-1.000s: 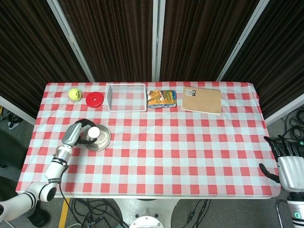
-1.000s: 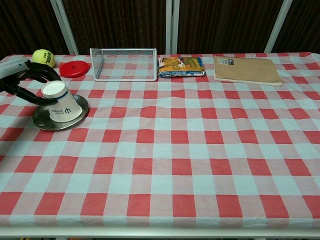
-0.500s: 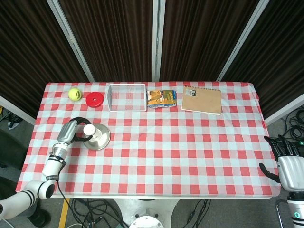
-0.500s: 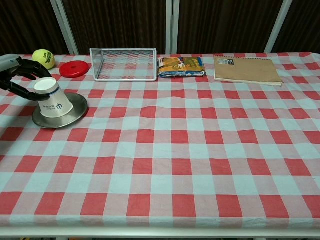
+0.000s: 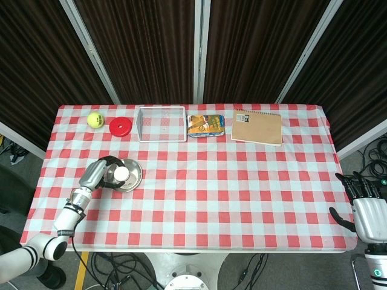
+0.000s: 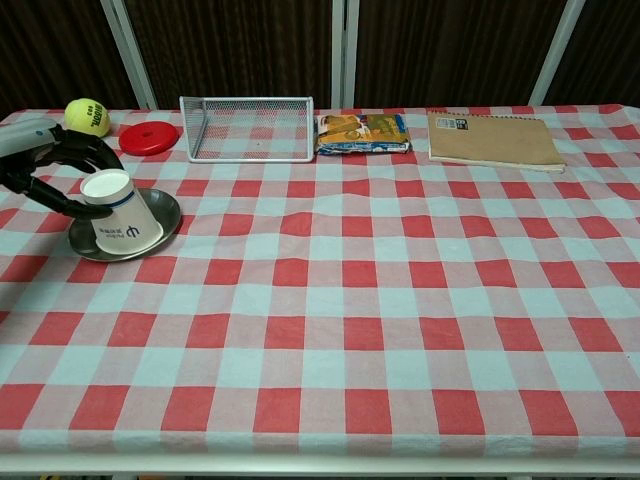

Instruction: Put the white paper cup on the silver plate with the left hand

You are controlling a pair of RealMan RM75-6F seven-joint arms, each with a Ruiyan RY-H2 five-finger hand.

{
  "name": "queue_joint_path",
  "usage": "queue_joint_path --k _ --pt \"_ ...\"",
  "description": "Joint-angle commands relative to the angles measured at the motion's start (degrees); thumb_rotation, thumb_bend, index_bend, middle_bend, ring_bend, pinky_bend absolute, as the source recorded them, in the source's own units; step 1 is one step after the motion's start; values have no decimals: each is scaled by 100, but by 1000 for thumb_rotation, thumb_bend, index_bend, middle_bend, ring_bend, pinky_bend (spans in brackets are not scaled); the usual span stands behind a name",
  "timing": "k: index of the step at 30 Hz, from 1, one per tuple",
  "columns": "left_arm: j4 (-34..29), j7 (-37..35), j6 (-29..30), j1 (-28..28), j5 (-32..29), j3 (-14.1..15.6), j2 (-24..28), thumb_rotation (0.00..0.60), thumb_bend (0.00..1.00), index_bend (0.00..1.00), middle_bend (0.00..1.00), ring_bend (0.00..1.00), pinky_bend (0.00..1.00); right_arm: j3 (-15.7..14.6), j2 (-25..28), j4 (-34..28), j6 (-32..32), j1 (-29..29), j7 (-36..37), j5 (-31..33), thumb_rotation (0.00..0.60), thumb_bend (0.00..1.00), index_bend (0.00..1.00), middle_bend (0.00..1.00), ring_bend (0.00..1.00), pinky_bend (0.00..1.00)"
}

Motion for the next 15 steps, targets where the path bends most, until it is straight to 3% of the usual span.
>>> queue_joint_path --k 1,6,15 --pt "414 268 15 -52 -247 -174 -223 600 312 519 390 196 166 4 5 -7 0 7 1 -7 600 162 138 223 73 166" --pt "733 451 -74 -114 -532 -367 -368 600 312 519 390 196 166 -14 5 -4 1 7 9 -39 600 163 138 223 73 166" --pt "-368 233 3 46 -33 20 136 600 307 517 388 196 166 -31 -14 34 40 -27 42 -39 600 164 138 224 73 166"
